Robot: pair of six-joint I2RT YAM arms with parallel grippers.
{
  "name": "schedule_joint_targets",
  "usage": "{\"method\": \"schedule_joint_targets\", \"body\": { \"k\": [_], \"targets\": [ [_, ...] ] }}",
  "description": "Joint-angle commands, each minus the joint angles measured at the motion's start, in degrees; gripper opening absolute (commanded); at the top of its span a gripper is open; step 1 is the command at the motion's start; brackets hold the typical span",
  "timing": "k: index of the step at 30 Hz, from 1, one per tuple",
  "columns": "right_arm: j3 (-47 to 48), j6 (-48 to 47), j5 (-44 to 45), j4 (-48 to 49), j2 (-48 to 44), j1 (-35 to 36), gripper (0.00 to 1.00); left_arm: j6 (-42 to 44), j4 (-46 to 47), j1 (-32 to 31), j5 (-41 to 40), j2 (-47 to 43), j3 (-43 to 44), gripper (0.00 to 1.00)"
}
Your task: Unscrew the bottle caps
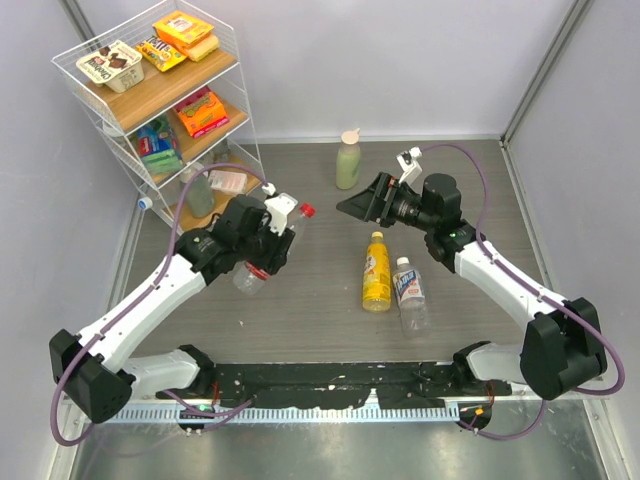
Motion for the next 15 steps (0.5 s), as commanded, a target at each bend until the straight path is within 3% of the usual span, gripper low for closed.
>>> {"method": "schedule_joint_targets", "body": {
  "k": [1, 15],
  "targets": [
    [2.49, 0.43, -0.93, 3.36, -0.35, 0.18, 0.99, 0.83, 4.59, -0.25, 1.25, -2.13, -2.13, 0.25],
    [4.34, -0.81, 0.29, -0.68, -2.98, 0.18, 0.99, -0.22, 6.97, -0.51, -2.62, -6.89, -5.48, 0.25]
  ]
}}
